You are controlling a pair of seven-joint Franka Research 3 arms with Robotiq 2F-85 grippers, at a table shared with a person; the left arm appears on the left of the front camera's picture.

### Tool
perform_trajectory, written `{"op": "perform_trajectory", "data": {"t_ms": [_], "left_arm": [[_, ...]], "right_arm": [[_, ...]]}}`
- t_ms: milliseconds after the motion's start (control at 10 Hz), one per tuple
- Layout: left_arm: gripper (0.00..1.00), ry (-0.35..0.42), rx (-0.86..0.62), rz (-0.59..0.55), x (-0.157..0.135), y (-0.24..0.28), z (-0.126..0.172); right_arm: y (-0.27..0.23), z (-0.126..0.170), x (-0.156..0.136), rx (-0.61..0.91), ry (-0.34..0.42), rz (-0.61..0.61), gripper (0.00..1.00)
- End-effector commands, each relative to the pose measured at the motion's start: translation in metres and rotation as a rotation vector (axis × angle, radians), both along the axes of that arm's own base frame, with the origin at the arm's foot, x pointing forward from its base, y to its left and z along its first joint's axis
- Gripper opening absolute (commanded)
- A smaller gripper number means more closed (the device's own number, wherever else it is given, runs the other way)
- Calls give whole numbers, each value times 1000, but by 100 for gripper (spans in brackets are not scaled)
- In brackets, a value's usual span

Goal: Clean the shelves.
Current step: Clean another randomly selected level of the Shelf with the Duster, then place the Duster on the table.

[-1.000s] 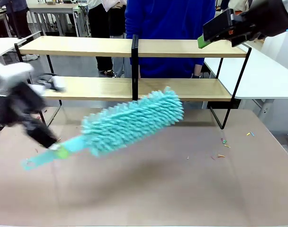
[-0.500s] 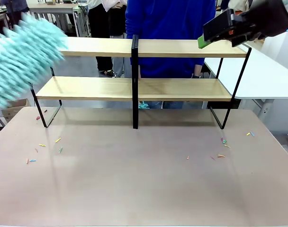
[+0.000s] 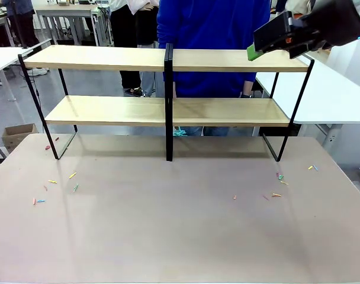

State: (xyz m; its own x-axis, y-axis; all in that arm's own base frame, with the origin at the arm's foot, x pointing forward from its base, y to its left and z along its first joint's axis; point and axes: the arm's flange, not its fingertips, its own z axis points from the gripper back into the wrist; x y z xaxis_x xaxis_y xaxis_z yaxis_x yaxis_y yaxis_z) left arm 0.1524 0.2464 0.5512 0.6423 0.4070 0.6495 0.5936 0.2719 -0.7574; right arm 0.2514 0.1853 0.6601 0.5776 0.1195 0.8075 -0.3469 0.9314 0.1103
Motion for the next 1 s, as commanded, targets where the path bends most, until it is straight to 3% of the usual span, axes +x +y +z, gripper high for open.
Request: {"op": "perform_trajectory", "data": {"t_ms": [0,900], "left_arm": [[13,7,81,-46,-16,-8,-7],[13,7,81,-46,-16,-8,-7]], "right_arm": [[0,1,1,2,-1,-2,100],[0,1,1,2,-1,-2,100]]}}
